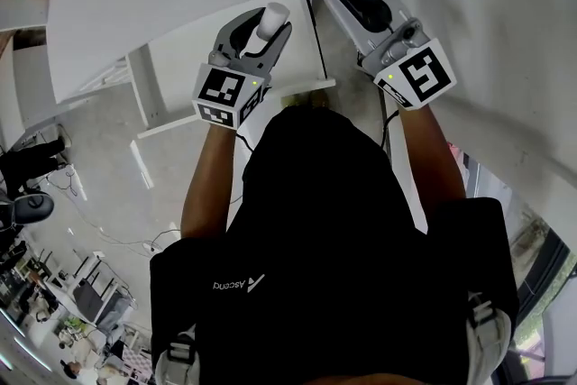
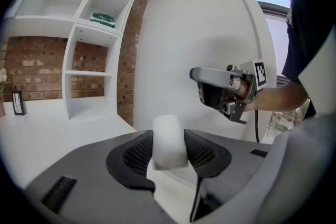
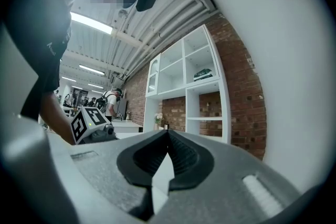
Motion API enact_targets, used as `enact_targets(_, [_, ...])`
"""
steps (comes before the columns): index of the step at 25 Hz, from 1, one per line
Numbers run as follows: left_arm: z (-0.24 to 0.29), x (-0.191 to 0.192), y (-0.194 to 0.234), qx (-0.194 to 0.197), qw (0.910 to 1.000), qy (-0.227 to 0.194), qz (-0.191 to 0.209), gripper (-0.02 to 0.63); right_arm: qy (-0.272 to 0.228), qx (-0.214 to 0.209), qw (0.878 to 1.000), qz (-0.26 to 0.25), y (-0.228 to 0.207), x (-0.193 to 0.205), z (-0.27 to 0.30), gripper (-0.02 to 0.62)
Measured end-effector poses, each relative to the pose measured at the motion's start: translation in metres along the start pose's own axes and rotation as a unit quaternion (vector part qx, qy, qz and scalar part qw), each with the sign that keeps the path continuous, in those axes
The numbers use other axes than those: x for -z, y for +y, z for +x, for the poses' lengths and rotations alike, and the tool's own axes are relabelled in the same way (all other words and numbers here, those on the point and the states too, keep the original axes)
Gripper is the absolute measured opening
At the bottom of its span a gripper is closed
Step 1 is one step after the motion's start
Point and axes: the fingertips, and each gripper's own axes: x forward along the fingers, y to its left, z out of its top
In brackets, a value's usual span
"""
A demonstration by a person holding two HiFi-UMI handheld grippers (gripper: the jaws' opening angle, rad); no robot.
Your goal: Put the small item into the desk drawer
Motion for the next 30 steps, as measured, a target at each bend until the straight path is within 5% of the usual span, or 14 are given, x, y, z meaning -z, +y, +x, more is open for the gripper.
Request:
enact_targets(15, [0.068,0.087,0.038,0.011,0.9925,0.121,-0.004,0.178,0.032,0.028,0.999,0.016,-0.024,0.029,0.003,0.000])
enact_targets(30, [0.122,0.168,0.058,0.004,0.9718,0.235,-0.020,0.179,0.060,0.048,0.997,0.032,-0.036,0.062,-0.009,0.000])
